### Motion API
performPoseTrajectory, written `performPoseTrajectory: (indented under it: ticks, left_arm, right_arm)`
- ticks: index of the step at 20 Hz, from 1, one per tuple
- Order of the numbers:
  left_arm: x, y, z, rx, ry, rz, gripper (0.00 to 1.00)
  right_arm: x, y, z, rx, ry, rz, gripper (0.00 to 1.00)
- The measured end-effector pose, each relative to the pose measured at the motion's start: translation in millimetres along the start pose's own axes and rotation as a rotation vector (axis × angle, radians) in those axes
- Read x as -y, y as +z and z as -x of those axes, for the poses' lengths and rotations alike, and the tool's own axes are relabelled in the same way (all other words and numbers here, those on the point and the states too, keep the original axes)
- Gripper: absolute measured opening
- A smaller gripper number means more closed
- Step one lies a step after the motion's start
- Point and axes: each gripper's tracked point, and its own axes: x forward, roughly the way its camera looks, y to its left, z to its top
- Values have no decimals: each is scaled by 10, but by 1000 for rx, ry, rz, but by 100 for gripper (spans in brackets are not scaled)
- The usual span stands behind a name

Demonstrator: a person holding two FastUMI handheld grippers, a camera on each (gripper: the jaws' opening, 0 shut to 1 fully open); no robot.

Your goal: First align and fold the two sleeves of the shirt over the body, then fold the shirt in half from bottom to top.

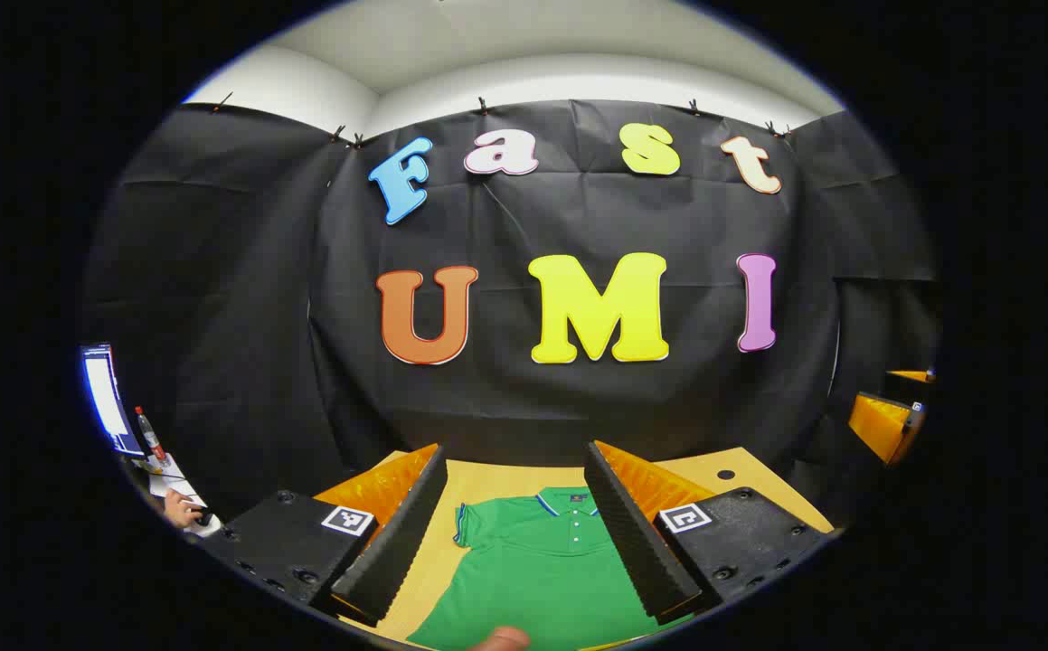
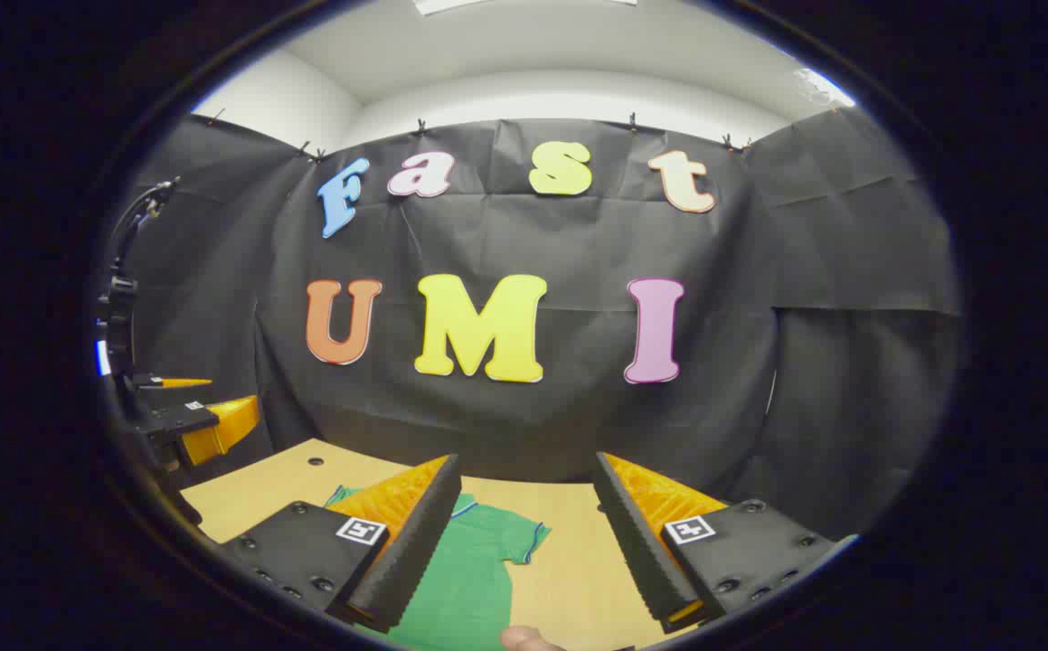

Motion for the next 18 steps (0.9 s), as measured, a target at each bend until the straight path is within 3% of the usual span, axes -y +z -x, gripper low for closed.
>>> performPoseTrajectory:
  ticks: [1, 4, 18]
  left_arm:
    - [6, -26, -21, -11, -5, 7, 99]
    - [48, -85, -130, -21, -33, 2, 99]
    - [240, -152, -568, -44, -101, -11, 99]
  right_arm:
    - [-70, -48, -23, -13, 9, 12, 94]
    - [-151, -93, -95, -15, 6, 61, 96]
    - [-134, -402, -644, -101, -24, 12, 94]
